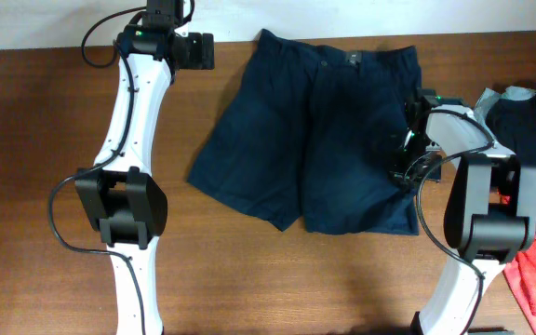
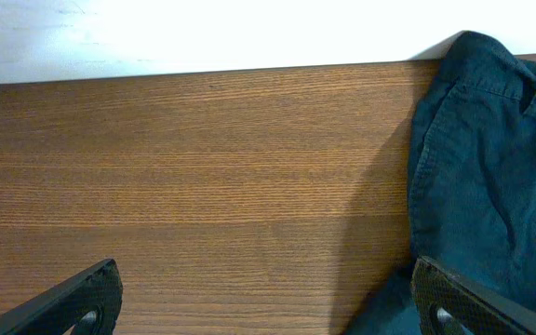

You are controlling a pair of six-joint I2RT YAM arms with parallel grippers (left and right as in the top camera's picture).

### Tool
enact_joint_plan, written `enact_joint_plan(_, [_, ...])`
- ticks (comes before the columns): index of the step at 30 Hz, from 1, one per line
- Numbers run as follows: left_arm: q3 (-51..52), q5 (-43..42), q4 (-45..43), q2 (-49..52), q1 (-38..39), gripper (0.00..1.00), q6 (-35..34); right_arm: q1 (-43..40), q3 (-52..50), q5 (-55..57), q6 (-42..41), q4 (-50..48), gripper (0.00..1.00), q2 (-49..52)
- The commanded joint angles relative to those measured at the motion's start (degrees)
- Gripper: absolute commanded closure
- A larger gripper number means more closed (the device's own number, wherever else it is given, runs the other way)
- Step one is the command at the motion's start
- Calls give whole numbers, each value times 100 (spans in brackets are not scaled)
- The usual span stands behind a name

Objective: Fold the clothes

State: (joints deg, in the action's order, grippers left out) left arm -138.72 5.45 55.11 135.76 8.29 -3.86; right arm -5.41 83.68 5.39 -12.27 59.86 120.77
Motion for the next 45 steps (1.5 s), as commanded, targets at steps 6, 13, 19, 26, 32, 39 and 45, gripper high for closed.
enact_joint_plan(6, [-7,55,9,33,-15,1,92,-184,111,1674,-149,-785,96,247])
enact_joint_plan(13, [-7,55,9,33,-13,1,92,-190,656,1672,361,-1519,96,247])
enact_joint_plan(19, [-7,55,9,33,-15,1,92,-127,1248,1346,892,-1840,96,247])
enact_joint_plan(26, [-7,55,9,33,-15,1,92,192,2787,-116,883,-970,96,234])
enact_joint_plan(32, [-7,55,9,33,-15,1,92,859,3375,-1099,881,-984,96,236])
enact_joint_plan(39, [-7,55,9,33,-15,1,92,1722,3311,-901,883,-1731,96,529])
enact_joint_plan(45, [-7,55,9,33,-15,1,92,2175,3311,-713,577,-2326,96,1078])
